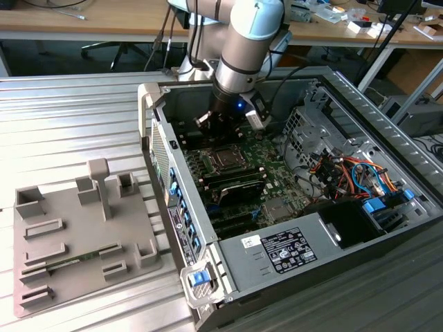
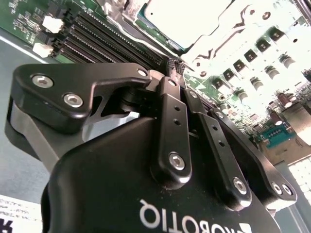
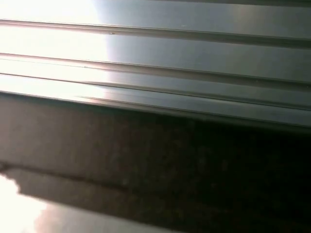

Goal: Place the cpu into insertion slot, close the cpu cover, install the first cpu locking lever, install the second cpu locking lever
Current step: 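Install the first cpu locking lever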

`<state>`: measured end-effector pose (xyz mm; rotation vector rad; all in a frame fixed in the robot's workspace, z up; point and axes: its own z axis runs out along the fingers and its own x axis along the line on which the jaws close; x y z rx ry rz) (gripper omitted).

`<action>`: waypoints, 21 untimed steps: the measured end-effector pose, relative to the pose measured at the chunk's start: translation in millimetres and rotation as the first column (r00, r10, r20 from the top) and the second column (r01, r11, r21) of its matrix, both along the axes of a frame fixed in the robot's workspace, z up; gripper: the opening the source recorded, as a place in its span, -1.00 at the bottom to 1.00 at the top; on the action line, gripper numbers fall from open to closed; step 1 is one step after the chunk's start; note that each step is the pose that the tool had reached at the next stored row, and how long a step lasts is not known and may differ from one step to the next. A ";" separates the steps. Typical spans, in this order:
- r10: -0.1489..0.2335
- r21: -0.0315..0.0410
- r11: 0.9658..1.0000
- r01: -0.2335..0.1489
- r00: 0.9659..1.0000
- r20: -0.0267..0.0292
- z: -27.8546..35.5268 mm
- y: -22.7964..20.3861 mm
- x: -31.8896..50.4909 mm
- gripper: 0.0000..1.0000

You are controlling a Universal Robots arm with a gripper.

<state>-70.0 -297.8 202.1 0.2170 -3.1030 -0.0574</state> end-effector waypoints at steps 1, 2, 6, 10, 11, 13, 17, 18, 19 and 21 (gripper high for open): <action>0.000 0.000 1.000 0.000 1.000 0.000 0.0 0.0 1.0 -0.79; 0.000 0.000 1.000 0.000 1.000 0.000 -0.1 0.0 2.1 -0.79; 0.001 0.000 1.000 -0.001 1.000 0.000 -0.5 0.0 8.9 -0.79; 0.002 0.000 1.000 -0.002 1.000 0.000 -0.6 0.1 16.0 -0.79; 0.002 0.000 1.000 -0.002 1.000 0.000 -0.7 0.2 17.8 -0.79; 0.003 0.000 1.000 -0.003 1.000 0.000 -0.7 0.3 21.0 -0.79; 0.004 0.000 1.000 -0.004 1.000 0.000 -0.8 0.7 25.8 -0.79; 0.005 0.000 1.000 -0.005 1.000 0.000 -0.7 0.8 26.2 -0.79; 0.005 0.000 1.000 -0.005 1.000 0.000 -0.8 1.1 26.3 -0.79; 0.006 0.000 1.000 -0.006 1.000 0.000 -0.8 2.0 26.4 -0.79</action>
